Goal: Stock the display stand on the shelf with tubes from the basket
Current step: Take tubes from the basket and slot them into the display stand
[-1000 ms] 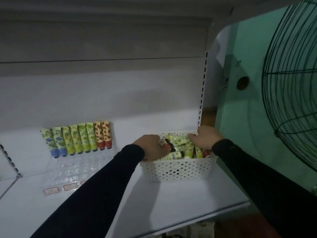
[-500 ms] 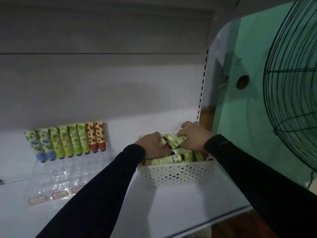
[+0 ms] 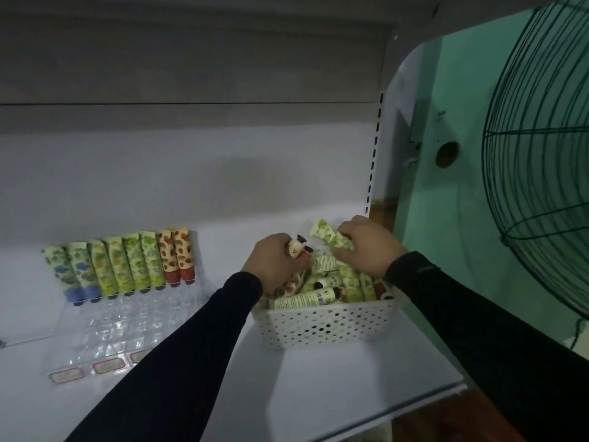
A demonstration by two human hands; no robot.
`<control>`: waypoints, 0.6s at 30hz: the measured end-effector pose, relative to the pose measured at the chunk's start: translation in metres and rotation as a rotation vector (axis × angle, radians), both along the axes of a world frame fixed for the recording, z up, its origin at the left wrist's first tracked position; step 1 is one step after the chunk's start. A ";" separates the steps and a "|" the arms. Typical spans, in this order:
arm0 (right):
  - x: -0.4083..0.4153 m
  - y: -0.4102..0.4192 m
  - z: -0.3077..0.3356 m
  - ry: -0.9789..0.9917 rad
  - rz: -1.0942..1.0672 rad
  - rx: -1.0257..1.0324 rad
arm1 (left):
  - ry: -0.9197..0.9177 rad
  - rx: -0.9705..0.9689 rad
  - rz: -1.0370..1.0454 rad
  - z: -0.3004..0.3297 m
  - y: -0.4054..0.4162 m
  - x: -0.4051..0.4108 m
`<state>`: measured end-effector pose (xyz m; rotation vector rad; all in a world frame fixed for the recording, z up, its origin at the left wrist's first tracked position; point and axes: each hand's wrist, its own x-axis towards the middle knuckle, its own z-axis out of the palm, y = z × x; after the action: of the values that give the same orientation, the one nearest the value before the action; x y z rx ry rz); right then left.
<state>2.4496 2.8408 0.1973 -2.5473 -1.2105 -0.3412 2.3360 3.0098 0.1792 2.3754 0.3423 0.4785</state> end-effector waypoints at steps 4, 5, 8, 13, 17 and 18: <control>-0.012 0.003 -0.003 0.219 -0.077 0.246 | -0.141 -0.075 0.063 0.002 0.000 0.001; -0.014 0.004 -0.003 0.261 -0.079 0.285 | -0.172 -0.120 0.078 0.004 -0.001 0.001; -0.019 0.007 -0.002 0.407 -0.056 0.416 | -0.278 -0.285 0.109 0.011 0.000 -0.003; -0.034 0.016 0.005 0.560 0.021 0.573 | -0.420 -0.660 0.085 0.019 0.021 -0.017; -0.053 0.036 0.013 0.609 0.110 0.607 | -0.479 -0.813 0.092 0.024 0.041 -0.041; -0.059 0.043 0.015 0.614 0.133 0.601 | -0.488 -0.836 0.084 0.024 0.046 -0.049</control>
<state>2.3902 2.8839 0.2118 -1.8375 -0.8604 0.1020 2.2872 3.0561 0.2037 1.3902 0.3294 0.7542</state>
